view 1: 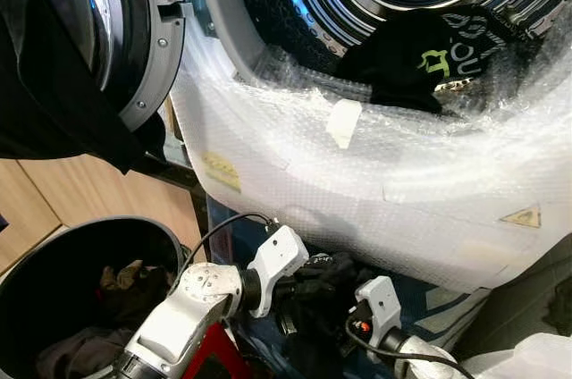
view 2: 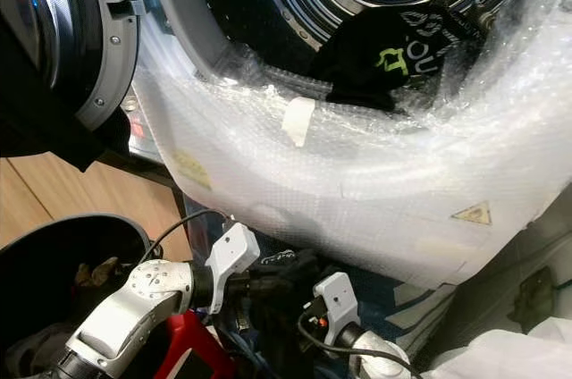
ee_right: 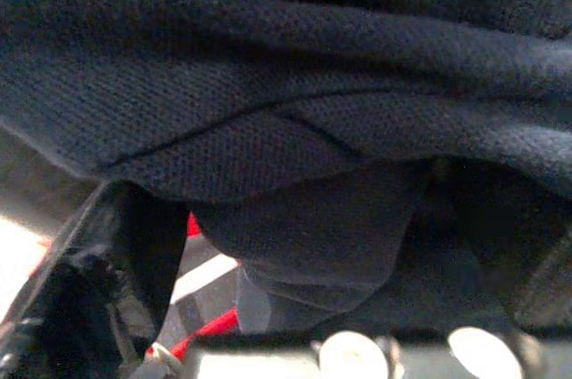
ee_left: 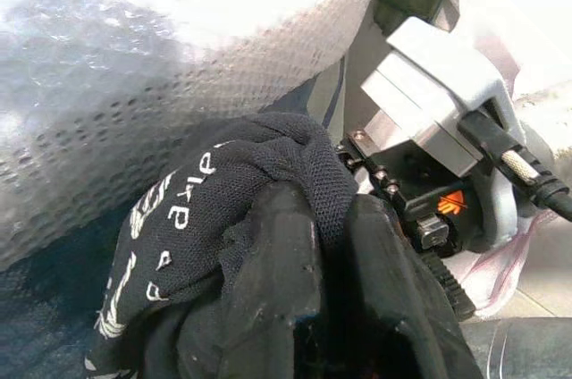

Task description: Clothes washing

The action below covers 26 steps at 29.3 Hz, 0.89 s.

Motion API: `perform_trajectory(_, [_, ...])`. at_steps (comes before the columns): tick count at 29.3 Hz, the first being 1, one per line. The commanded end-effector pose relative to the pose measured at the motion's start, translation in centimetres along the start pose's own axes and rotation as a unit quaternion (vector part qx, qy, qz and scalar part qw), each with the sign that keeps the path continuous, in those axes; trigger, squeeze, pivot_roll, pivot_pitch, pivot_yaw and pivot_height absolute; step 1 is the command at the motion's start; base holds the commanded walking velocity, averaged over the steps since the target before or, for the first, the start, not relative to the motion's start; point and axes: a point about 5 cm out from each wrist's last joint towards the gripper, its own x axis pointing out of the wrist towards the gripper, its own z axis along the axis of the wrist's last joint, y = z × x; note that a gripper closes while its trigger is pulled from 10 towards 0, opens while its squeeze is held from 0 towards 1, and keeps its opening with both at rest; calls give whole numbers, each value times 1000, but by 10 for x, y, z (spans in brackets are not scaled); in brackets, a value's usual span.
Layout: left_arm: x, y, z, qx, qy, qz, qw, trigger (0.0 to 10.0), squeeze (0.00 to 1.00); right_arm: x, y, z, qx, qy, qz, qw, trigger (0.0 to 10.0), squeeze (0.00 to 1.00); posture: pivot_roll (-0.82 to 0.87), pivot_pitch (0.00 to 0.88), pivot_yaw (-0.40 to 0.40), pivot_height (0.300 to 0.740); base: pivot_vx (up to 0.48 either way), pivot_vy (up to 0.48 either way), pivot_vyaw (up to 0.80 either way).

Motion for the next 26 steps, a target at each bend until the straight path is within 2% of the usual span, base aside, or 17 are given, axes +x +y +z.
perform_trajectory(1, [-2,1,8,1,-20,-1,1000,0,0,0,-8,-1,14,1,-38,999,10000,0,-59,8,20,740,0,0,0])
perform_trajectory(2, [-3,1,8,-1,-21,1,1000,0,0,0,-10,-1,18,1,-47,999,10000,0,-56,11,19,740,0,0,0])
perform_trajectory(3, [-3,3,9,0,-23,7,1000,0,0,0,-16,-1,60,-10,-91,994,10000,0,-52,15,16,740,0,0,0])
perform_trajectory(5, [-3,4,10,1,-25,13,1000,0,0,0,-18,-2,125,-29,-103,986,10000,0,-49,17,15,740,0,0,0])
perform_trajectory(12, [-1,3,15,-1,-33,9,999,0,0,1,-19,-10,143,-16,-129,981,10000,0,-52,27,19,740,0,0,0])
perform_trajectory(15, [1,4,19,-2,-38,9,999,0,0,5,-15,-7,179,-36,-123,976,10000,0,-59,26,24,740,0,0,0])
perform_trajectory(19, [2,4,21,-1,-41,8,999,0,0,6,-10,-11,170,-21,-119,978,10000,0,-63,29,29,740,0,0,0])
perform_trajectory(20, [2,4,21,-1,-43,8,999,0,0,7,-10,-12,179,-22,-123,976,9255,0,-65,29,30,740,0,0,0])
perform_trajectory(21, [2,4,22,-1,-44,9,999,0,0,8,-9,-13,178,-19,-126,976,6627,0,-67,29,32,740,0,0,0])
perform_trajectory(22, [2,5,22,-1,-44,10,999,0,0,9,-8,-13,173,-18,-126,977,6627,0,-67,29,32,740,0,0,0])
perform_trajectory(23, [3,4,22,-1,-45,10,999,0,0,10,-8,-14,169,-17,-127,977,2196,0,-67,30,33,740,0,0,0])
perform_trajectory(24, [3,4,22,-3,-46,11,999,0,0,12,-7,-14,170,-16,-129,977,0,0,-64,31,32,740,0,0,0])
perform_trajectory(26, [3,4,22,-5,-48,11,999,0,0,14,-6,-9,164,-24,-124,978,0,0,-59,31,30,740,0,0,0])
